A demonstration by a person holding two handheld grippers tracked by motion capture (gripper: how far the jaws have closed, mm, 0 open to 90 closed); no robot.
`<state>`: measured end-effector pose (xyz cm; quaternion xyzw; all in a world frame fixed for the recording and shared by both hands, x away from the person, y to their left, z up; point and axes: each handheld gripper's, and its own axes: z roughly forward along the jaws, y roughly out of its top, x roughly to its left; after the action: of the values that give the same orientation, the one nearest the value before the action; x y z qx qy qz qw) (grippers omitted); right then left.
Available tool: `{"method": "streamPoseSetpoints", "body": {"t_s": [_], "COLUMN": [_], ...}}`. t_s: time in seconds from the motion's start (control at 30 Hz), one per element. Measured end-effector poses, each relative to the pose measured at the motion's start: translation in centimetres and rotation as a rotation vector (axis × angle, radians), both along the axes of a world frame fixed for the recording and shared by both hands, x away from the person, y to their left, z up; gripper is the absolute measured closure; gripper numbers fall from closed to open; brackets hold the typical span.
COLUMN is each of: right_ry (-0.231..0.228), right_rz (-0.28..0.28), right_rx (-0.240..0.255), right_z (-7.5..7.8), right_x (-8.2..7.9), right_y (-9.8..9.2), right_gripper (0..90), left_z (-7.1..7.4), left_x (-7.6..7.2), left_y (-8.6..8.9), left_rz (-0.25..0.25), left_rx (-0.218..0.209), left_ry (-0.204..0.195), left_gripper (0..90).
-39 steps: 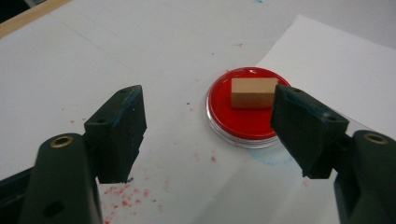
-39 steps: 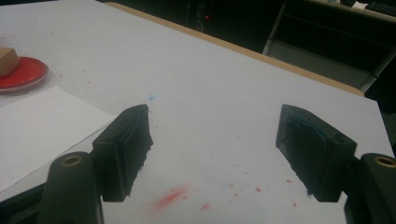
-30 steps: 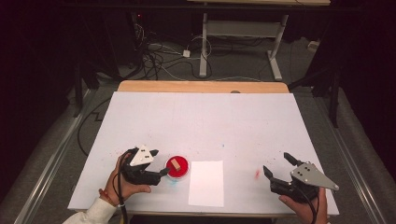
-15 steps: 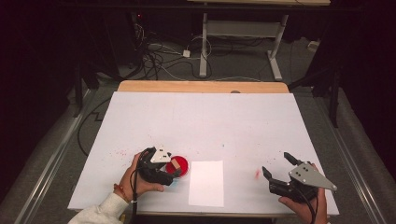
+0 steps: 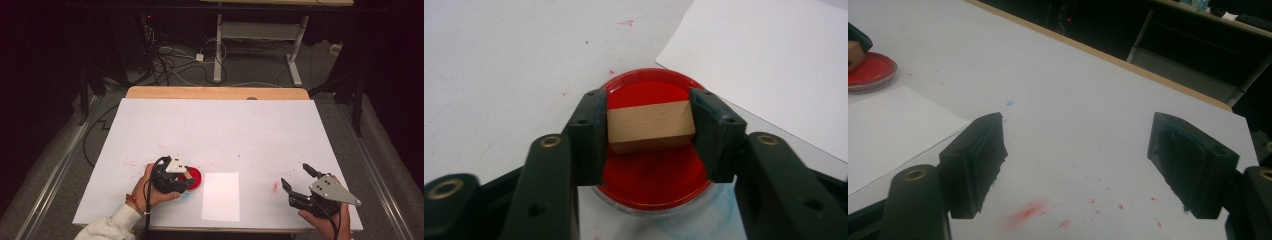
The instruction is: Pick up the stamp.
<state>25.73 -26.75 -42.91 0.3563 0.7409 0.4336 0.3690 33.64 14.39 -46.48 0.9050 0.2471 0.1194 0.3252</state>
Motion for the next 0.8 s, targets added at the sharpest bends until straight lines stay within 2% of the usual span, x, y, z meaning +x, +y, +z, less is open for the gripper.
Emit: {"method": "streamPoseSetpoints", "body": {"t_s": [0.2, 0.37, 0.53, 0.63, 0.8], "right_ry": [-0.021, -0.01, -0.011, -0.003, 0.0], "right_rz": [-0.005, -0.011, -0.004, -0.001, -0.018], "right_rx": [0.002, 0.009, 0.007, -0.001, 0.005], "right_z": [0.15, 0.11, 0.16, -0.02, -0.1], "right_x": [-0.05, 0.1, 0.42, 0.59, 0.56], "right_y": [-0.12, -0.14, 0.08, 0.19, 0.05], "right_gripper": [25.4, 25.3, 25.4, 25.4, 25.2], "left_z": [0.14, 0.22, 0.19, 0.22, 0.15], "left_x": [0.05, 0.09, 0.3, 0.26, 0.23], "left_y": [-0.12, -0.15, -0.12, -0.21, -0.18], "left_rz": [-0.006, -0.022, -0.025, -0.031, -0.028], "left_rx": [0.016, 0.034, 0.026, 0.036, 0.028], "left_ry": [0.0, -0.005, 0.008, 0.001, -0.003], "left_gripper": [53.1, 53.3, 53.4, 53.4, 53.4]}}
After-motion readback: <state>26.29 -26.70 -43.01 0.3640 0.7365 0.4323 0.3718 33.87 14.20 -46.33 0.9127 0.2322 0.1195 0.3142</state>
